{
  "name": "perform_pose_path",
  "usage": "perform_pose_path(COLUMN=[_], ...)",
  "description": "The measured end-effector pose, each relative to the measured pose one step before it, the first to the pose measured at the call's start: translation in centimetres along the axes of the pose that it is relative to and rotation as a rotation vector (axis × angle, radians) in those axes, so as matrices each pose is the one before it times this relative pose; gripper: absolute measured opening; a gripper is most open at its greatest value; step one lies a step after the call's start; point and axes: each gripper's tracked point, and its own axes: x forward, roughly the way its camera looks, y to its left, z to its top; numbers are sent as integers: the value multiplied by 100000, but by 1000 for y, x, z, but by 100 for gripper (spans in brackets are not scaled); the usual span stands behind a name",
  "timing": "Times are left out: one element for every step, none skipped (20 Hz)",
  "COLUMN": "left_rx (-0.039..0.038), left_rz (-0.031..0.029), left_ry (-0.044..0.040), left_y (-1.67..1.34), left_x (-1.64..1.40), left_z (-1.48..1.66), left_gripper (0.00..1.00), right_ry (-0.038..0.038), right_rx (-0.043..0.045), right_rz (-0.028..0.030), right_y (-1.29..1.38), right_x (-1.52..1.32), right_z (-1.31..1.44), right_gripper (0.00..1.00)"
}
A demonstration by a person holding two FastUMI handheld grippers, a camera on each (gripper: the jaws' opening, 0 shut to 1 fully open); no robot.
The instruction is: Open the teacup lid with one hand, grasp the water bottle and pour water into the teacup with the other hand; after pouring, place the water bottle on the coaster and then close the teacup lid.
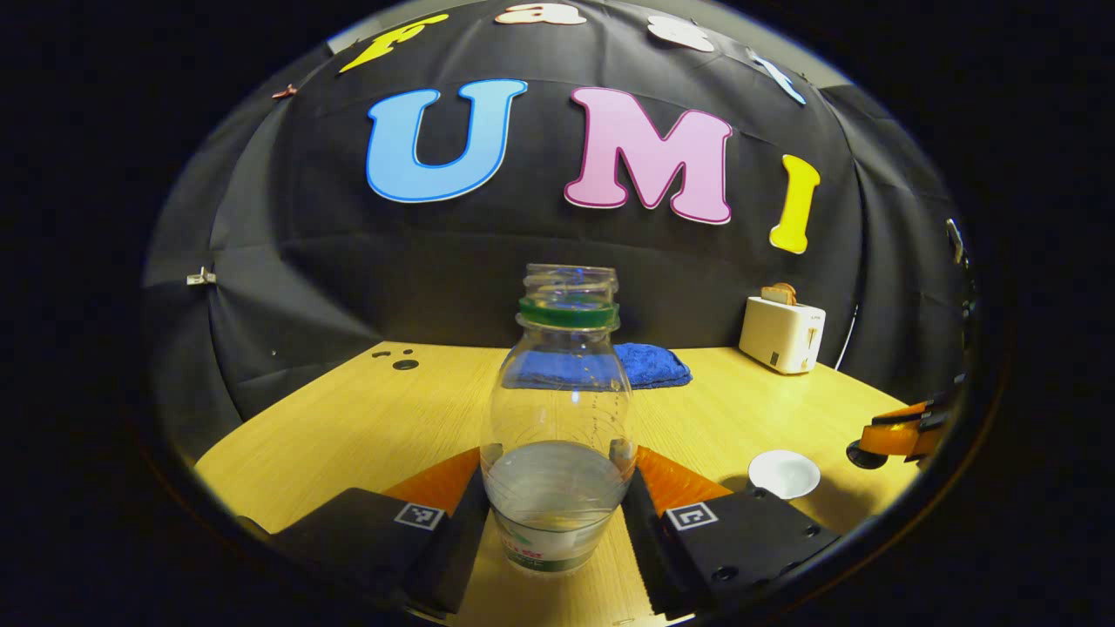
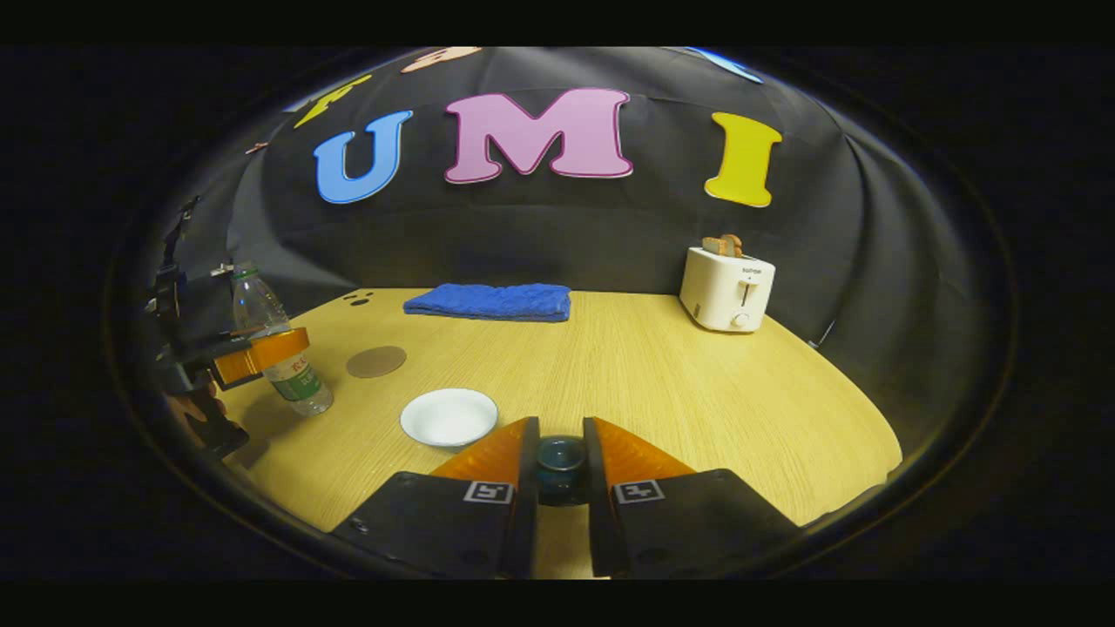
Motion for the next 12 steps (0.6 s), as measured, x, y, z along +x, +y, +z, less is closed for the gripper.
perform_pose_path(left_rx=[5975, 7331, 7555, 7414, 6992, 6472, 5214, 4993, 5531, 6150, 6805, 6710], left_rz=[-527, 287, -589, -558, -426, -524, -1364, -962, -593, -227, 180, 82], left_ry=[612, 152, -880, -926, -693, -110, 415, 158, -346, -174, 19, 303], left_y=[-317, -85, -264, -531, -333, -365, -408, -282, -312, -345, -176, -118], left_x=[182, -58, 79, -292, 138, 236, 287, 140, 162, 126, 264, -51], left_z=[-108, 131, 427, 411, 568, 234, 175, -14, 238, 229, 115, -27], left_gripper=[76, 76, 75, 75, 75, 75, 75, 75, 75, 75, 75, 75], right_ry=[-423, -413, -475, -391, -117, -134, -123, -276, -632, -502, -12, 100], right_rx=[-271, -724, -863, -654, -149, 184, 263, 286, 196, -234, -440, -378], right_rz=[217, 155, -101, -138, -124, -163, -193, 370, 418, -130, -363, -56], right_y=[4, -62, -210, -267, -286, -316, -384, -264, -274, -446, -552, -450], right_x=[4, -199, -15, -125, -81, -131, -136, -245, -134, -134, -84, -131], right_z=[152, 94, 122, 47, 20, 25, -33, 55, 62, 113, -24, -88], right_gripper=[32, 32, 32, 27, 27, 28, 27, 26, 24, 22, 25, 27])
